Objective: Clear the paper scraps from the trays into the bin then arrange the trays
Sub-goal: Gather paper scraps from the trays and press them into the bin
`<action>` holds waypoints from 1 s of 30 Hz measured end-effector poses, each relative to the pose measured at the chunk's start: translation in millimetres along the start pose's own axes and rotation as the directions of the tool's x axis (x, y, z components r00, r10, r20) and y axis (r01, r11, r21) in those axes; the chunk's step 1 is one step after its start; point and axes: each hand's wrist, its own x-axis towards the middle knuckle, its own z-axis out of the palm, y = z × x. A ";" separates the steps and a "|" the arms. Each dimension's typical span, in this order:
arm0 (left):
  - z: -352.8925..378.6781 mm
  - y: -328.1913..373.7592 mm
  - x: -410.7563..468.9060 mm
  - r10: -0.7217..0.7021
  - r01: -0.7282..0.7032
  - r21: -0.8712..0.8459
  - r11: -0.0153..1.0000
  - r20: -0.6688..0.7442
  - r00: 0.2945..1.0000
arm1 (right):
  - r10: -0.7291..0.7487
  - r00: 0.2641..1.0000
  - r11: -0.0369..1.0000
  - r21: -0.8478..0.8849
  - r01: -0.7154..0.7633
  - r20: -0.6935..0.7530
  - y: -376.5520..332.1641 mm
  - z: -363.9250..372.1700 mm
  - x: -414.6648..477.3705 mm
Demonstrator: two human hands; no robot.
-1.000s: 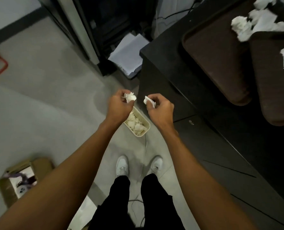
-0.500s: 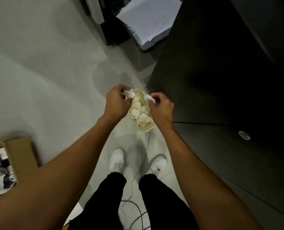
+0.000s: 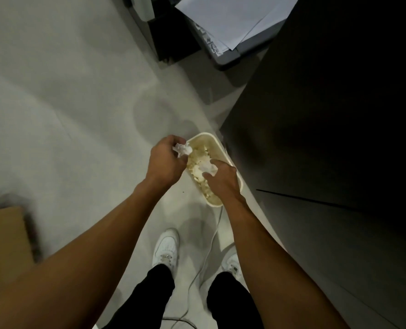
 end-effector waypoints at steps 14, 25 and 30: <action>53.3 -13.6 5.9 -0.023 0.010 0.113 0.994 0.112 0.993 | 0.020 0.999 0.984 -0.175 -0.025 -0.030 82.0 -18.6 -2.4; 72.8 -30.7 -0.6 -0.078 -0.067 0.371 0.926 0.362 0.929 | 0.029 1.000 0.986 -0.161 -0.030 -0.005 71.7 -31.1 -7.7; 37.0 -14.9 -22.7 -0.078 -0.071 0.384 0.921 0.360 0.930 | 0.022 0.999 0.992 -0.123 -0.027 -0.046 42.4 -52.6 -36.9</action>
